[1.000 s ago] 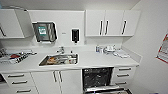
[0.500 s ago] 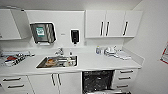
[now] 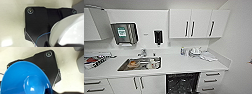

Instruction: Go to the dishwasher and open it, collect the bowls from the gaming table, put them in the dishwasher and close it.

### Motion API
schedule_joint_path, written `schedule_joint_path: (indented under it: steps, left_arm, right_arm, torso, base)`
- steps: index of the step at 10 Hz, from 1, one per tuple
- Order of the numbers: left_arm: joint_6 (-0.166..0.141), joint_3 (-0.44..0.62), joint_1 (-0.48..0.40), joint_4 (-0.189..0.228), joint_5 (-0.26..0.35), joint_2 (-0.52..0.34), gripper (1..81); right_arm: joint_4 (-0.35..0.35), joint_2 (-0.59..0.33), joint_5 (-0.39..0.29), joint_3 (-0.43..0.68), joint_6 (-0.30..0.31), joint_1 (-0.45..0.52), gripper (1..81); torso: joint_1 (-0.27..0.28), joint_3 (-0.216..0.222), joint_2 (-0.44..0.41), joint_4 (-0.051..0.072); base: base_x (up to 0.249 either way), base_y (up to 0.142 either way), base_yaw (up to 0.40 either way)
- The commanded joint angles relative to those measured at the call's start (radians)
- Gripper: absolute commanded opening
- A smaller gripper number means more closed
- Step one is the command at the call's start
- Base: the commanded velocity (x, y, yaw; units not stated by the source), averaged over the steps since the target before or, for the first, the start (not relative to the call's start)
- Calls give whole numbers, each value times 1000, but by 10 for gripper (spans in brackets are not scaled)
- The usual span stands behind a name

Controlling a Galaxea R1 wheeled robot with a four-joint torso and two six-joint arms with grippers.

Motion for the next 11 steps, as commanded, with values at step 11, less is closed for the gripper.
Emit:
schedule_joint_path:
  steps: [11]
  left_arm:
    - [1, 0, -43, 2, 33, -3, 10]
  right_arm:
    - [-12, -10, -64, 1, -3, 32, 10]
  torso:
    - [0, 0, 0, 0]
  base:
    - [136, 0, 0]
